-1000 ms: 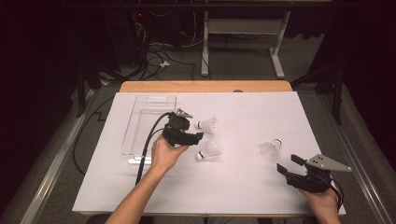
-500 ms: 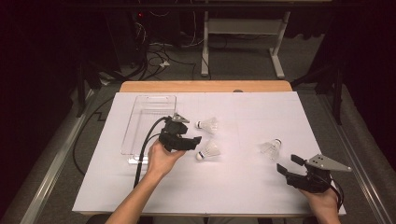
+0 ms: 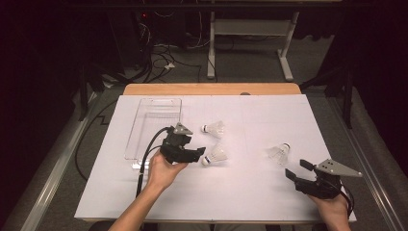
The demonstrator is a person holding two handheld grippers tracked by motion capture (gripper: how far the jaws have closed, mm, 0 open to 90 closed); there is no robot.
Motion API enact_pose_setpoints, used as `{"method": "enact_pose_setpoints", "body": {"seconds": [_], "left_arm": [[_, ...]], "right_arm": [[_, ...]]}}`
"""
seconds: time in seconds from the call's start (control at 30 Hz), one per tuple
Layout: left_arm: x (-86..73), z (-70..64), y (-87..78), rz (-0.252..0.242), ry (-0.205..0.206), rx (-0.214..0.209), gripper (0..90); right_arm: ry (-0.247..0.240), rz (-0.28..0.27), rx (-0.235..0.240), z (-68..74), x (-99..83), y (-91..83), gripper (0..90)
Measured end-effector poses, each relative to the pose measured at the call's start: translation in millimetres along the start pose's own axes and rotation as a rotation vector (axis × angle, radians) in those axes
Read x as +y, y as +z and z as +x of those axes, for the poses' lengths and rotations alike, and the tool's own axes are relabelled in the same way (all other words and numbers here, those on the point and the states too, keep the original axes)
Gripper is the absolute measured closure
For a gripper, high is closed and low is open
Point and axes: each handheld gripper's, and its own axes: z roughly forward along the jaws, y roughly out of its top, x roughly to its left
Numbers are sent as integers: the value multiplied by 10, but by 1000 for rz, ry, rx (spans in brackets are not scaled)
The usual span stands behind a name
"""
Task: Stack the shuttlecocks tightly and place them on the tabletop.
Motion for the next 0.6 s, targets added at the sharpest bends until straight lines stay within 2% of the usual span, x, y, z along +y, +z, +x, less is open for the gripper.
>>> {"method": "enact_pose_setpoints", "body": {"seconds": [0.3,0.6], "left_arm": [[-81,-65,-32,-3,17,-23,353],[-178,-112,-109,-13,31,-20,354]], "right_arm": [[2,1,0,-5,-1,4,303],[2,0,-2,-6,-2,2,303]]}}
